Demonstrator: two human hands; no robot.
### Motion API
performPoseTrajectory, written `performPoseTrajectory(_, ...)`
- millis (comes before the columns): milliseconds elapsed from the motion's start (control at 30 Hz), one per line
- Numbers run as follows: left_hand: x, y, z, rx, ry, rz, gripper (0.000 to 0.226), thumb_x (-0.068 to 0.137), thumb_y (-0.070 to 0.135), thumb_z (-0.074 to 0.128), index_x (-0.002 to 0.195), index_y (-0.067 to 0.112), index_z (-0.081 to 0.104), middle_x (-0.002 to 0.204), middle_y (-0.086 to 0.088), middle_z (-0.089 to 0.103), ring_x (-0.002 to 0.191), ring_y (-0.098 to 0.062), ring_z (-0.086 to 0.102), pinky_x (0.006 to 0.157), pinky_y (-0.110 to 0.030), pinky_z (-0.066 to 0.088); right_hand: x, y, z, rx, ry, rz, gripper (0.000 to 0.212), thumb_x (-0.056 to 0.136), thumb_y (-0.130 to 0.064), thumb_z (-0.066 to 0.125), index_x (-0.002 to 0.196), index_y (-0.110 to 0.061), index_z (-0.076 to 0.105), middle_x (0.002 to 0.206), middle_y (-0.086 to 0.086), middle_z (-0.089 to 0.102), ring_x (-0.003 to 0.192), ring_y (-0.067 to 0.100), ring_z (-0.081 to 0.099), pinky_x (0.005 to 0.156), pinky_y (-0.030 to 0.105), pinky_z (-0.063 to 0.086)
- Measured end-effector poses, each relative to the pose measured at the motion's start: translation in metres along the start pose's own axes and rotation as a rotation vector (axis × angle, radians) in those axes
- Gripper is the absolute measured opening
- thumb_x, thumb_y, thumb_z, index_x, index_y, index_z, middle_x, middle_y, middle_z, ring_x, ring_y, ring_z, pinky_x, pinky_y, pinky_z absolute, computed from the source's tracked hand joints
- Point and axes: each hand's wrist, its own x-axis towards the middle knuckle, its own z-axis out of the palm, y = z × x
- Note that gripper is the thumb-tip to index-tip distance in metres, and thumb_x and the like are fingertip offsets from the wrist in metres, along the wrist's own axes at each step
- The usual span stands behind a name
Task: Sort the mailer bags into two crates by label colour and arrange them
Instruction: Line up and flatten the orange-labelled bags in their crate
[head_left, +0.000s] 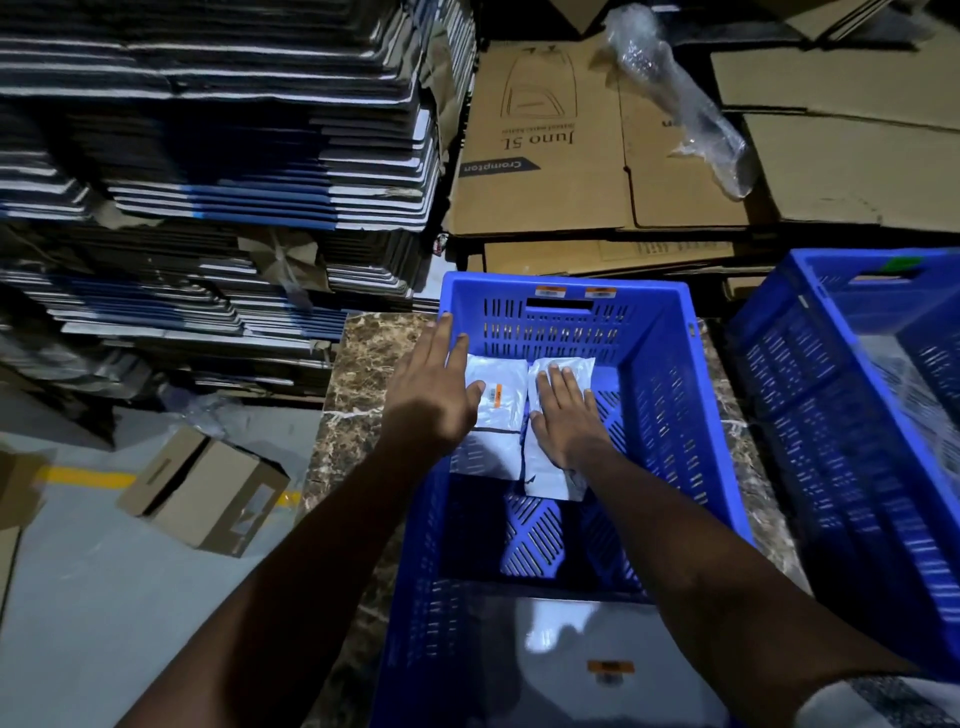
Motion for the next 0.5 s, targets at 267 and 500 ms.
performPoseTrajectory(267,0.001,0.006,-0.007,0.089,0.001,-0.023,0.063,0.103,0.043,0.033,0.156,0.014,0.018,0.167,-0.005,0.002,0.153,-0.025,0.006,0.123,-0.046,0.017,-0.02,-0.008,-0.022,-0.026,0.075,0.016,0.069,0.104,-0.053,0.02,0.159,-0.02,-0.006,0.167,0.004,-0.013,0.153,0.024,-0.014,0.122,0.056,-0.005)
performPoseTrajectory(500,-0.007,0.01,-0.019,0.046,0.127,-0.069,0.049,0.099,0.033,0.039,0.143,0.012,0.046,0.156,-0.007,0.038,0.146,-0.024,0.028,0.116,-0.042,0.03,-0.076,-0.026,-0.065,0.116,0.276,-0.115,0.05,0.102,-0.039,0.04,0.148,-0.019,0.035,0.14,0.011,0.045,0.13,0.031,0.038,0.104,0.048,0.039)
